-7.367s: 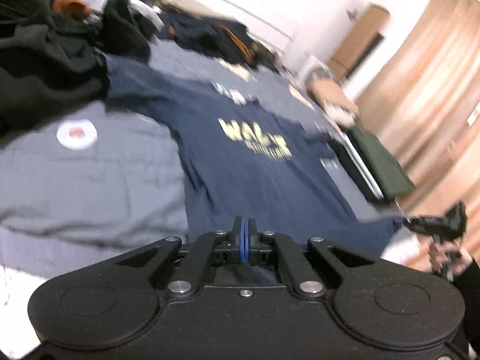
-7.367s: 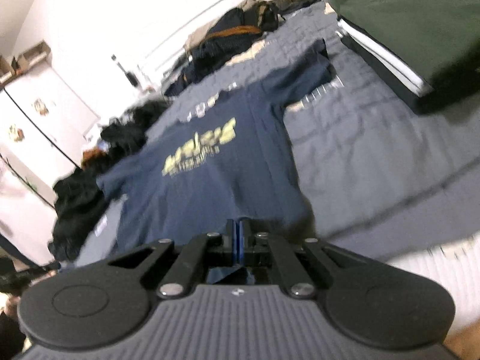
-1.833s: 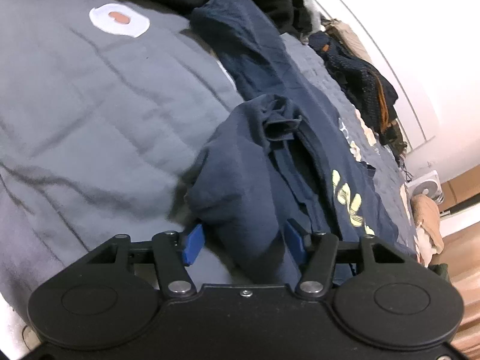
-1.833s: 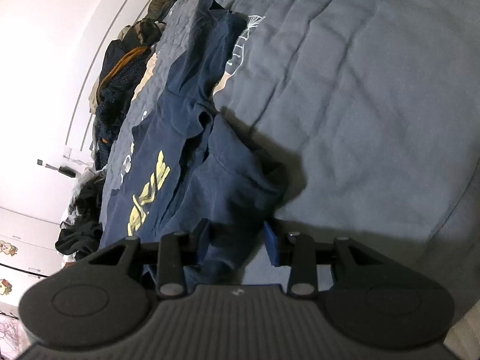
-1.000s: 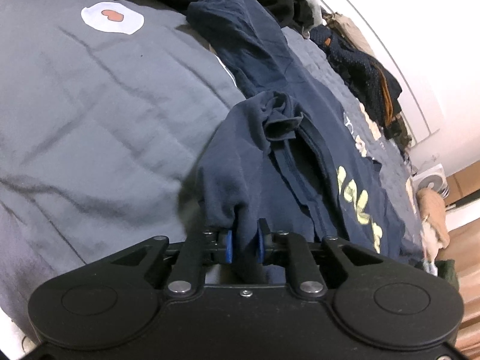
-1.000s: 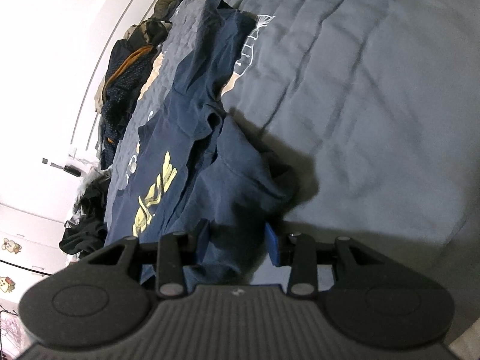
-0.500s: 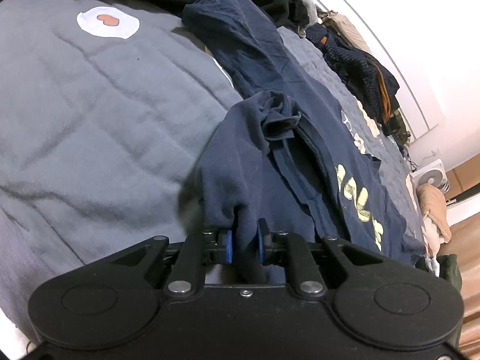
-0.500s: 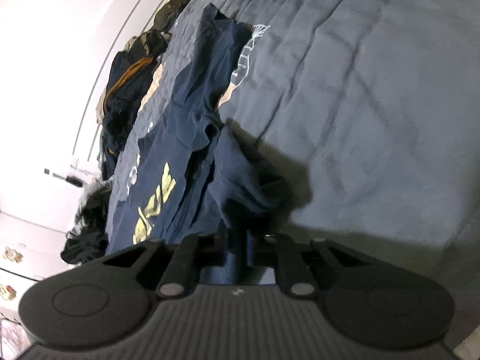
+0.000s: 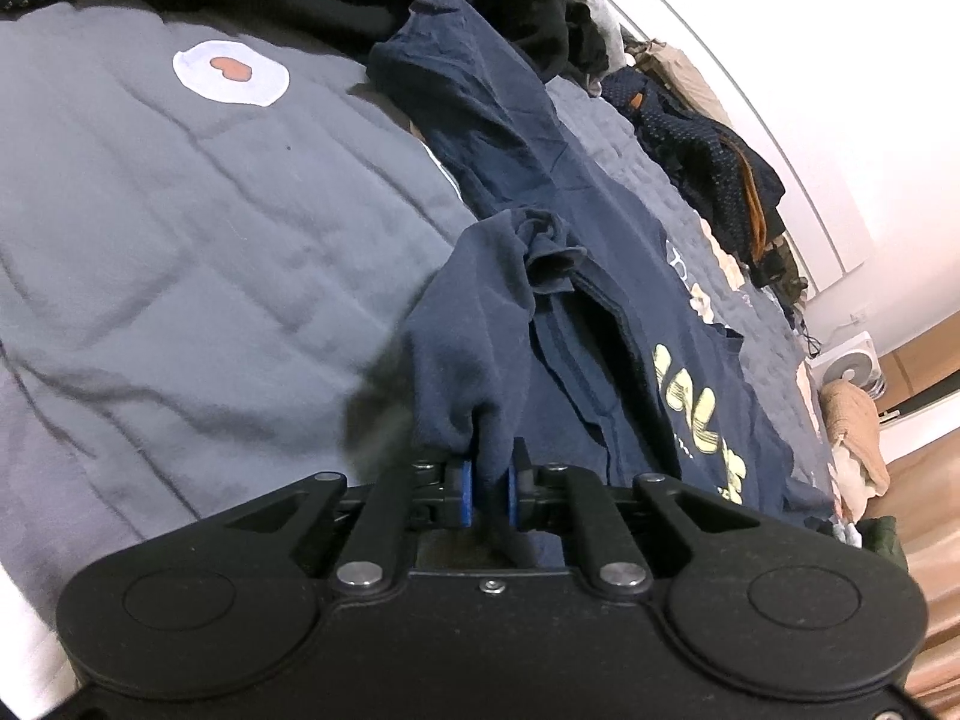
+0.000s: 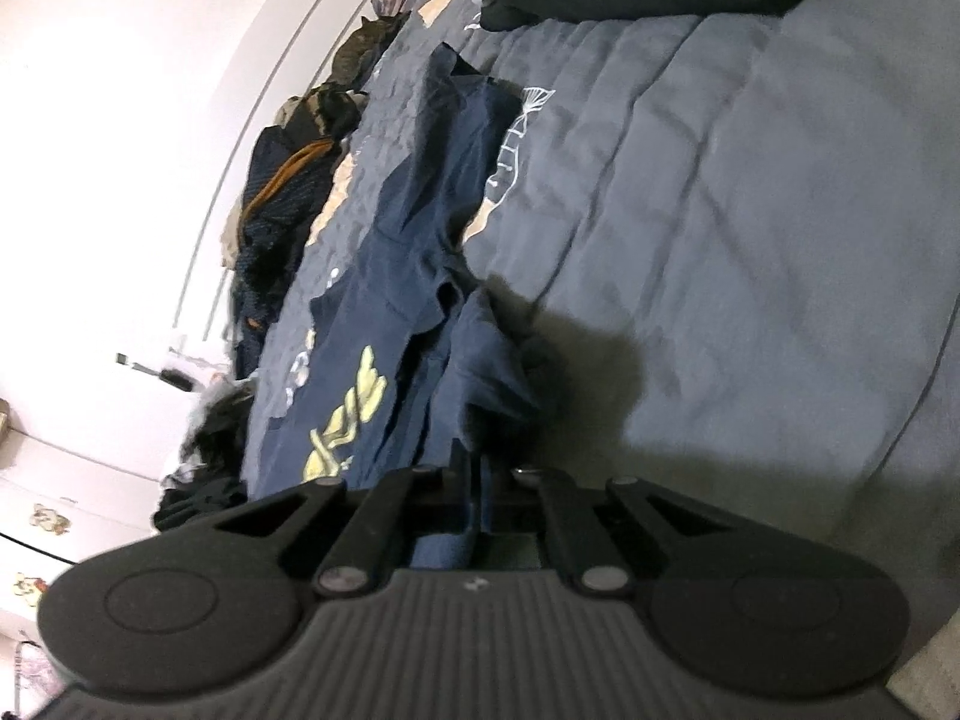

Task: Fold clothes

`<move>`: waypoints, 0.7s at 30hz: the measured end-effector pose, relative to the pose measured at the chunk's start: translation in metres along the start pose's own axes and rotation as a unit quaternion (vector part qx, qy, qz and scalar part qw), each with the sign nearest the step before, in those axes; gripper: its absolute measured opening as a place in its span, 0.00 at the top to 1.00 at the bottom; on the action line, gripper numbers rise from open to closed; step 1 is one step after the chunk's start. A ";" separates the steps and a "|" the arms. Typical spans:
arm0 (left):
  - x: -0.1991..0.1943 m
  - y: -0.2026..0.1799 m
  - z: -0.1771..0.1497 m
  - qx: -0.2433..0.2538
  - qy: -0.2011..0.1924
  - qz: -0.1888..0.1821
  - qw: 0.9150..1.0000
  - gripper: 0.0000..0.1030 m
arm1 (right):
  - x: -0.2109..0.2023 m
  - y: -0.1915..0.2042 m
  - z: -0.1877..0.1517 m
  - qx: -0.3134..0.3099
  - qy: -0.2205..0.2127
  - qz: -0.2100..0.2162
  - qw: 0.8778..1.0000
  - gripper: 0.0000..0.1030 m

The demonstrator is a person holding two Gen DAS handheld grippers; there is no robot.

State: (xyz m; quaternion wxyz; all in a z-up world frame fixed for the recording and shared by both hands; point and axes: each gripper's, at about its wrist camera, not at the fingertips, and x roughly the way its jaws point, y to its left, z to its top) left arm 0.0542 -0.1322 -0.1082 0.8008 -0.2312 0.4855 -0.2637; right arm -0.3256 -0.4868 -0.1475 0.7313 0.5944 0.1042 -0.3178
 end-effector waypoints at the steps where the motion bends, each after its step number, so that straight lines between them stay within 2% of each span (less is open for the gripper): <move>1: -0.003 0.000 0.000 0.002 0.000 -0.002 1.000 0.90 | -0.002 0.000 0.000 0.000 0.000 0.003 1.000 0.98; 7: -0.025 -0.003 -0.001 0.023 -0.005 -0.010 1.000 0.91 | -0.019 0.004 -0.004 -0.028 0.004 0.018 0.999 0.98; 12: -0.044 -0.002 -0.004 0.032 -0.003 -0.012 0.999 0.91 | -0.036 0.003 -0.005 -0.024 0.011 0.034 0.999 0.98; 19: -0.066 0.011 -0.013 0.042 0.018 0.008 0.999 0.91 | -0.055 0.006 -0.018 -0.056 0.041 0.013 0.997 0.98; 21: -0.062 0.013 -0.014 0.048 0.033 0.023 0.998 0.90 | -0.049 0.011 -0.023 -0.094 0.060 -0.028 0.993 0.97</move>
